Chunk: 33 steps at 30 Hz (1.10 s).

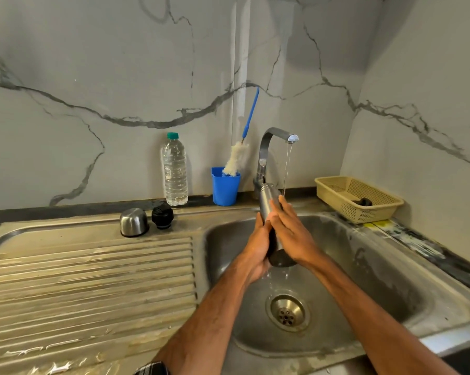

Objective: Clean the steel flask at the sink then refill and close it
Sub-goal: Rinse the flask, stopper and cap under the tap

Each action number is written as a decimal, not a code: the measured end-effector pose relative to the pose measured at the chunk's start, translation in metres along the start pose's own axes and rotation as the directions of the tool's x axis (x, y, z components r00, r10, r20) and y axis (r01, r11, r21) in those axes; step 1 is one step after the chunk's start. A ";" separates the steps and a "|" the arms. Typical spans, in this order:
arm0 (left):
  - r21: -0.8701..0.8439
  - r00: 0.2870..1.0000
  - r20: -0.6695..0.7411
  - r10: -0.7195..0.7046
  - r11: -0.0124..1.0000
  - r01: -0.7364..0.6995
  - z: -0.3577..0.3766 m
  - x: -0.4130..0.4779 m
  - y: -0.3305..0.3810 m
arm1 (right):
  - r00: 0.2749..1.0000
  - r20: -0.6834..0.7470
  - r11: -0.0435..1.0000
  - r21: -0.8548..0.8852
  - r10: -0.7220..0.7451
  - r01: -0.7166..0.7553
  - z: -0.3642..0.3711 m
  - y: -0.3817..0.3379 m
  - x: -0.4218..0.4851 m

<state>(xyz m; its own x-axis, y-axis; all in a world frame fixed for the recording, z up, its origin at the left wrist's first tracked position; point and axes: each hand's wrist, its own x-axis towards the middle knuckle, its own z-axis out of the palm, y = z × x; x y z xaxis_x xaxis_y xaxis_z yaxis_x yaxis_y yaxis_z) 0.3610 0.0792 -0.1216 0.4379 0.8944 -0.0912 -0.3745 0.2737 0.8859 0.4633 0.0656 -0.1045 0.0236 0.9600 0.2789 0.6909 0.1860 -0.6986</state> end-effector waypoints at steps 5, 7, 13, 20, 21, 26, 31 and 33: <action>-0.001 0.995 0.079 -0.063 0.998 0.063 -0.001 0.001 -0.003 | 0.996 -0.045 0.956 0.285 0.080 -0.064 -0.012 0.017 0.039; 0.012 0.994 0.097 -0.043 0.999 0.042 0.001 0.001 -0.004 | 0.985 -0.091 0.887 0.453 0.145 -0.089 -0.015 0.020 0.045; 0.005 0.998 0.050 0.025 1.000 -0.025 -0.002 0.008 -0.010 | 0.986 -0.049 0.972 0.179 0.162 -0.151 -0.006 0.003 0.008; -0.024 0.996 0.074 0.040 0.999 -0.039 -0.007 0.004 -0.002 | 0.995 -0.004 0.981 -0.164 -0.105 0.103 0.000 -0.001 -0.003; -0.036 0.996 0.081 0.038 0.999 -0.035 -0.007 0.004 -0.001 | 0.994 -0.004 0.988 -0.115 -0.106 0.105 -0.002 0.001 0.005; -0.033 0.993 0.114 -0.007 0.999 0.010 -0.011 0.004 -0.001 | 0.997 -0.066 0.992 0.119 -0.032 0.040 -0.008 0.012 0.047; 0.004 0.990 0.142 0.009 1.000 -0.010 -0.007 0.004 -0.004 | 0.975 -0.104 0.872 0.474 0.195 -0.124 -0.015 0.019 0.048; -0.036 0.993 0.110 0.032 0.999 -0.028 -0.007 0.007 -0.006 | 0.973 -0.032 0.918 0.340 0.227 -0.203 -0.010 0.015 0.031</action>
<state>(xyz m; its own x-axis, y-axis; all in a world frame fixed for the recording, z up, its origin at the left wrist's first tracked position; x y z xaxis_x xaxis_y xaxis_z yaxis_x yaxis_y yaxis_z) 0.3603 0.0864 -0.1308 0.5127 0.8585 -0.0122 -0.4156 0.2606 0.8714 0.4813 0.0959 -0.0995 0.2030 0.9699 0.1344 0.3840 0.0474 -0.9221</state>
